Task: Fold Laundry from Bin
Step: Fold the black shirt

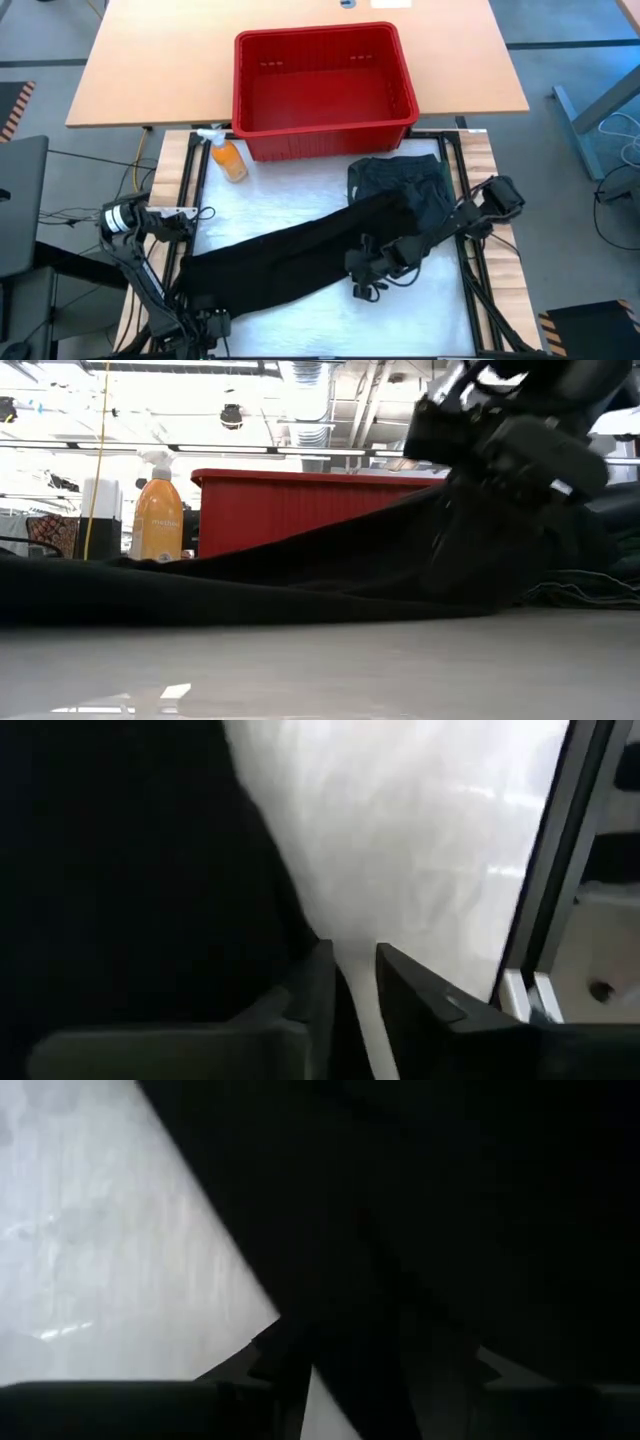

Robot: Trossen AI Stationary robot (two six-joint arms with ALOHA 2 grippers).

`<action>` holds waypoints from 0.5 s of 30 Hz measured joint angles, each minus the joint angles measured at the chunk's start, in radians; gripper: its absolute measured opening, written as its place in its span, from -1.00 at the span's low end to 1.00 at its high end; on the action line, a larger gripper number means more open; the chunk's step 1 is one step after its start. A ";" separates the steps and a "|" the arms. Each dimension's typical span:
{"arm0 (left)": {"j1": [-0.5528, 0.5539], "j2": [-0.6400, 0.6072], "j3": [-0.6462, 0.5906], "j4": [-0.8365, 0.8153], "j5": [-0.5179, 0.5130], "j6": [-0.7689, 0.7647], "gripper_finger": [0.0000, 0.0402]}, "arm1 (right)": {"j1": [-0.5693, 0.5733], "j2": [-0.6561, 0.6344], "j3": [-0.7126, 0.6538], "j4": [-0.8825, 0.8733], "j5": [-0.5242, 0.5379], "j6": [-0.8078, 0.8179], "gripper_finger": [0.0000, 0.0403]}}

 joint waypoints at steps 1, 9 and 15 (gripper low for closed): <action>-0.001 -0.002 0.000 -0.008 0.015 -0.006 -0.71 | -0.009 0.009 0.000 0.001 -0.019 0.000 -0.20; -0.004 -0.005 -0.002 -0.080 0.163 -0.058 -1.00 | -0.001 0.030 0.006 -0.081 -0.125 0.044 -0.45; -0.023 -0.004 -0.003 -0.078 0.211 -0.078 -1.00 | 0.067 -0.042 0.000 -0.182 -0.291 0.128 -0.52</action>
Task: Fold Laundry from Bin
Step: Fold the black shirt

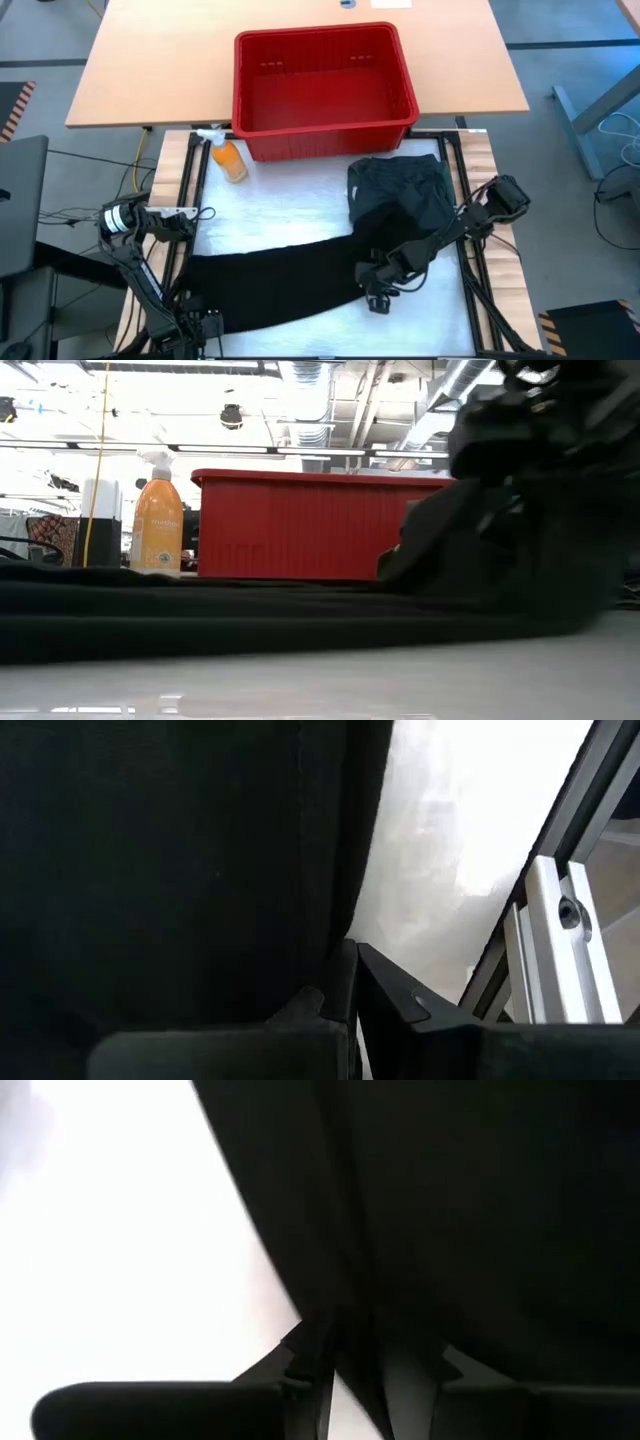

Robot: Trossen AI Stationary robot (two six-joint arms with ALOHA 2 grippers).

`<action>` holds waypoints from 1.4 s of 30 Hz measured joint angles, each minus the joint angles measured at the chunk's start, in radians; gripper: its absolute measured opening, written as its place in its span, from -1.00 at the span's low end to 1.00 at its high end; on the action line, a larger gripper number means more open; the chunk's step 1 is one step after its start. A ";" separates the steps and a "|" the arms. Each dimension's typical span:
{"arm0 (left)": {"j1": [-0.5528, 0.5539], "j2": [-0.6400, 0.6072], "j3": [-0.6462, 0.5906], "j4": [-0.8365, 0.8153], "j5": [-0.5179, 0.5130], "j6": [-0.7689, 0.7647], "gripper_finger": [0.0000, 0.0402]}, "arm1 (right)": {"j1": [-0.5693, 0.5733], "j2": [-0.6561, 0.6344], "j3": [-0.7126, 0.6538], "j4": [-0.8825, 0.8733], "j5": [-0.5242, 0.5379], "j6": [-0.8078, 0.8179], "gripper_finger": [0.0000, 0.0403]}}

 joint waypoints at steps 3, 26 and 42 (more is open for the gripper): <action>-0.005 0.000 0.000 -0.001 -0.003 -0.014 -1.00 | 0.021 -0.033 -0.003 0.001 -0.026 0.061 -0.52; -0.001 0.003 -0.003 0.002 0.101 -0.048 -1.00 | 0.160 -0.329 -0.241 -0.021 0.315 0.321 -0.52; -0.001 0.002 -0.003 0.017 0.095 -0.118 -1.00 | 0.236 -0.300 -0.267 -0.035 -0.219 0.432 -0.52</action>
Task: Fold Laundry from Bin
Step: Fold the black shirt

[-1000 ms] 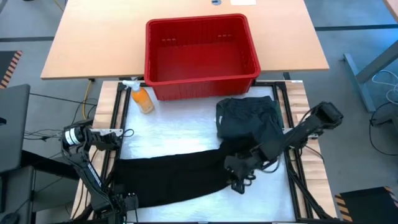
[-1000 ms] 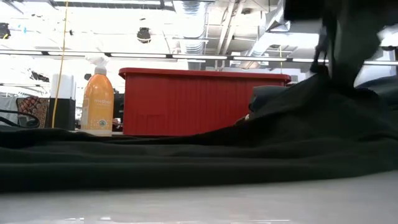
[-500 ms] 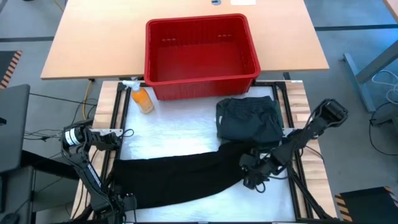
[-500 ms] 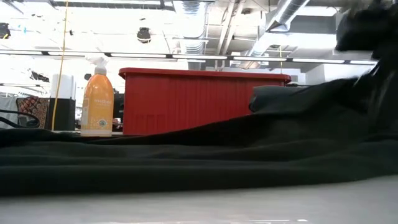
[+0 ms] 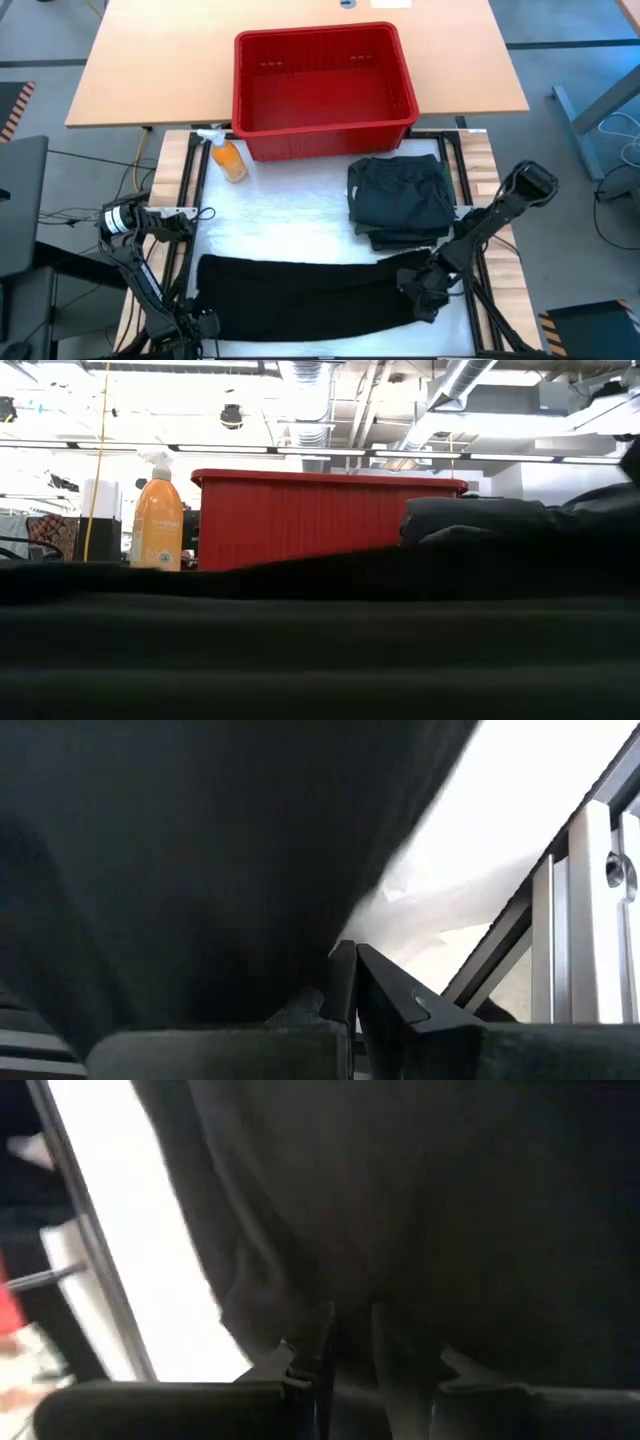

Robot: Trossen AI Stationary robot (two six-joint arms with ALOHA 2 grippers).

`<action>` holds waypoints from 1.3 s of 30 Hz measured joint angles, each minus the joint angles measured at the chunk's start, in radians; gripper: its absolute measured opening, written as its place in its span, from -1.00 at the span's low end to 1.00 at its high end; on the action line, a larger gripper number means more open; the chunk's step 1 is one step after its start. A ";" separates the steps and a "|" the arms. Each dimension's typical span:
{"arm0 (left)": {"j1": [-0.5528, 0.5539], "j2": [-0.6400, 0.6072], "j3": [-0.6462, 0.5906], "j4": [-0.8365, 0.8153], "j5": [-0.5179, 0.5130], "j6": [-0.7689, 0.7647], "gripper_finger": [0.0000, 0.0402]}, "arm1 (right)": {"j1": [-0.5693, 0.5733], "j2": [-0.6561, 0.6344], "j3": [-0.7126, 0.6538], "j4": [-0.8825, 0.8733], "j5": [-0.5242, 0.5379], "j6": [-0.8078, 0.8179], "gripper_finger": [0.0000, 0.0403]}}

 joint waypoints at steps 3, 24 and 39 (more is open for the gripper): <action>0.007 0.000 0.000 0.000 -0.018 -0.003 -1.00 | 0.003 -0.062 0.031 0.000 -0.095 0.046 -0.52; 0.041 -0.318 -0.027 0.013 -0.147 0.256 -0.99 | -0.032 -0.301 0.133 -0.303 0.337 0.080 -0.52; 0.526 -0.365 -0.164 -0.027 -0.535 0.650 -0.50 | -0.126 -0.205 0.106 -0.329 0.435 0.055 -0.52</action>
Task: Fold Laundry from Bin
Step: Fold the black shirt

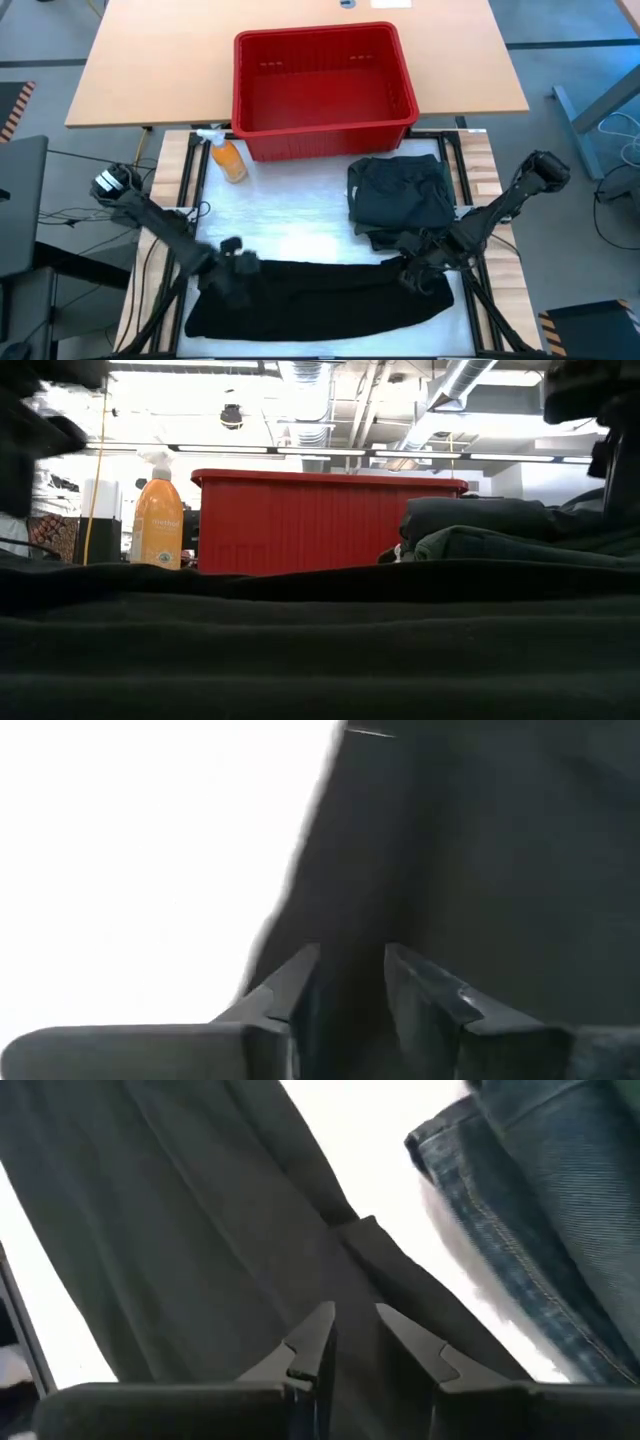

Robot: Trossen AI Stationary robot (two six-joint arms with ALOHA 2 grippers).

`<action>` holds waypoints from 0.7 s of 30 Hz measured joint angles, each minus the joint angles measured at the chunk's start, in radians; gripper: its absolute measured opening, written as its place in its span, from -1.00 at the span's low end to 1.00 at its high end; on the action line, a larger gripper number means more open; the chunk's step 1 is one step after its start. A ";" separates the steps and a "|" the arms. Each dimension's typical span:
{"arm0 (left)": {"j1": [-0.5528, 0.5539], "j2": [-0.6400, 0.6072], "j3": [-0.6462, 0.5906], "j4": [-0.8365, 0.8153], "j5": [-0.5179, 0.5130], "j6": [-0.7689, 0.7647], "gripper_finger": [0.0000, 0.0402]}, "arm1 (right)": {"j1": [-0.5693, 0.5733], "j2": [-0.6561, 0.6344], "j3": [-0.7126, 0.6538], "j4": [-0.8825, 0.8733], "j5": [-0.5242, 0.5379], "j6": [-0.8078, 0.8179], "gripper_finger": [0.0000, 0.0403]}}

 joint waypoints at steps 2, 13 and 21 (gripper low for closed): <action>0.076 0.001 -0.020 0.012 -0.001 0.061 -0.45 | -0.027 0.020 0.000 0.010 -0.050 -0.028 -0.52; 0.222 0.019 -0.193 0.193 0.232 0.228 -0.48 | -0.056 0.082 -0.004 0.004 -0.072 -0.108 -0.52; 0.213 0.005 -0.297 0.201 0.213 0.088 -0.84 | -0.037 0.081 -0.116 0.099 -0.080 -0.011 -0.52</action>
